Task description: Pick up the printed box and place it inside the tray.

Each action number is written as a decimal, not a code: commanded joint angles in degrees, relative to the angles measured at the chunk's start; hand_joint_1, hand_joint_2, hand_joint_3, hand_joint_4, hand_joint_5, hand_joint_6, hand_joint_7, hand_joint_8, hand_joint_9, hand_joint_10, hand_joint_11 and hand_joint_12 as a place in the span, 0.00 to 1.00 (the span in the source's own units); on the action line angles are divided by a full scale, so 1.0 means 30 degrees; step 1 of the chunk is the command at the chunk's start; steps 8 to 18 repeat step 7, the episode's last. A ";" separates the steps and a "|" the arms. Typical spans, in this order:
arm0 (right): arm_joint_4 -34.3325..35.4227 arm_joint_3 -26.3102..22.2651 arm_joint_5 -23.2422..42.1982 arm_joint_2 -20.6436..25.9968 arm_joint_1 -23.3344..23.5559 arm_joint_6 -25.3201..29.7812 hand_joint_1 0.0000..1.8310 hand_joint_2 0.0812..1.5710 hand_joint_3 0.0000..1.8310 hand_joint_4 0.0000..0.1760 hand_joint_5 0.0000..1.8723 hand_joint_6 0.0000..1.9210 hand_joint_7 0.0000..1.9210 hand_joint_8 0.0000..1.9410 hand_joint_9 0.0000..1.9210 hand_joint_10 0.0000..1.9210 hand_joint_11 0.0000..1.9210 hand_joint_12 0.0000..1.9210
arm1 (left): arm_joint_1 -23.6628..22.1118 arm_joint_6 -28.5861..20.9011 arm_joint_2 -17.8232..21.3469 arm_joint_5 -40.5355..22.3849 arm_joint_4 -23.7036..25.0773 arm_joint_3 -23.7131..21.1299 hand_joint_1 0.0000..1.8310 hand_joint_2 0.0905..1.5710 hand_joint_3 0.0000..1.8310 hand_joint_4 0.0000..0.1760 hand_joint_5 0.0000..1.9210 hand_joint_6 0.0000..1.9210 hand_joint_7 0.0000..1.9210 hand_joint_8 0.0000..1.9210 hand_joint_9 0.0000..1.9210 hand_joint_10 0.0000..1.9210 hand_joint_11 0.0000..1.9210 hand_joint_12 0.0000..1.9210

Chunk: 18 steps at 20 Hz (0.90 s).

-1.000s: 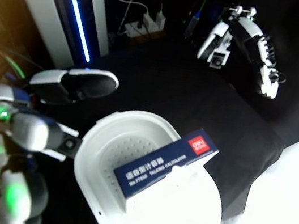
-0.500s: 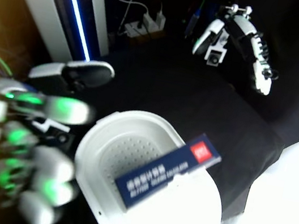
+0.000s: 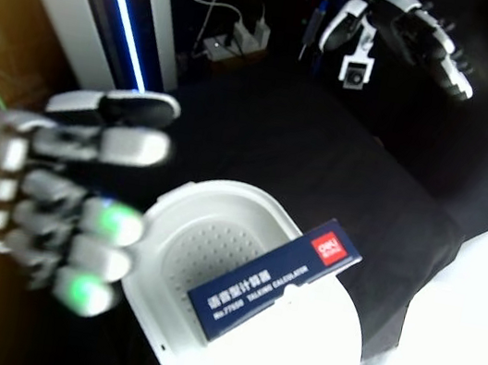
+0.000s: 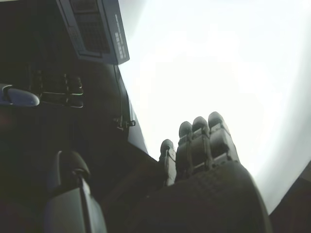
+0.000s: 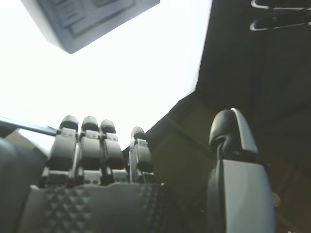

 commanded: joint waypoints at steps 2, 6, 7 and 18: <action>-0.0040 -0.0182 0.2935 0.0279 -0.0097 0.0154 0.34 0.53 0.00 1.00 0.00 0.00 0.00 0.00 0.00 0.00 0.00 0.25 | -0.0058 0.0261 0.0391 -0.3136 0.0311 -0.0326 0.31 0.47 0.00 1.00 0.00 0.00 0.06 0.00 0.05 0.00 0.01 0.01; -0.0038 -0.0732 0.4440 0.0561 -0.0544 0.0154 0.38 0.43 0.00 1.00 0.00 0.00 0.00 0.00 0.00 0.00 0.00 0.05 | 0.0055 0.0912 0.0760 -0.4108 0.0847 -0.0972 0.35 0.44 0.00 1.00 0.09 0.01 0.08 0.00 0.05 0.00 0.02 0.02; -0.0044 -0.0770 0.4612 0.0640 -0.0555 0.0152 0.40 0.43 0.00 1.00 0.00 0.00 0.01 0.00 0.00 0.00 0.00 0.01 | 0.0091 0.1281 0.0899 -0.4490 0.0977 -0.1213 0.36 0.43 0.00 1.00 0.10 0.01 0.09 0.00 0.06 0.00 0.03 0.03; -0.0044 -0.0770 0.4612 0.0640 -0.0555 0.0152 0.40 0.43 0.00 1.00 0.00 0.00 0.01 0.00 0.00 0.00 0.00 0.01 | 0.0091 0.1281 0.0899 -0.4490 0.0977 -0.1213 0.36 0.43 0.00 1.00 0.10 0.01 0.09 0.00 0.06 0.00 0.03 0.03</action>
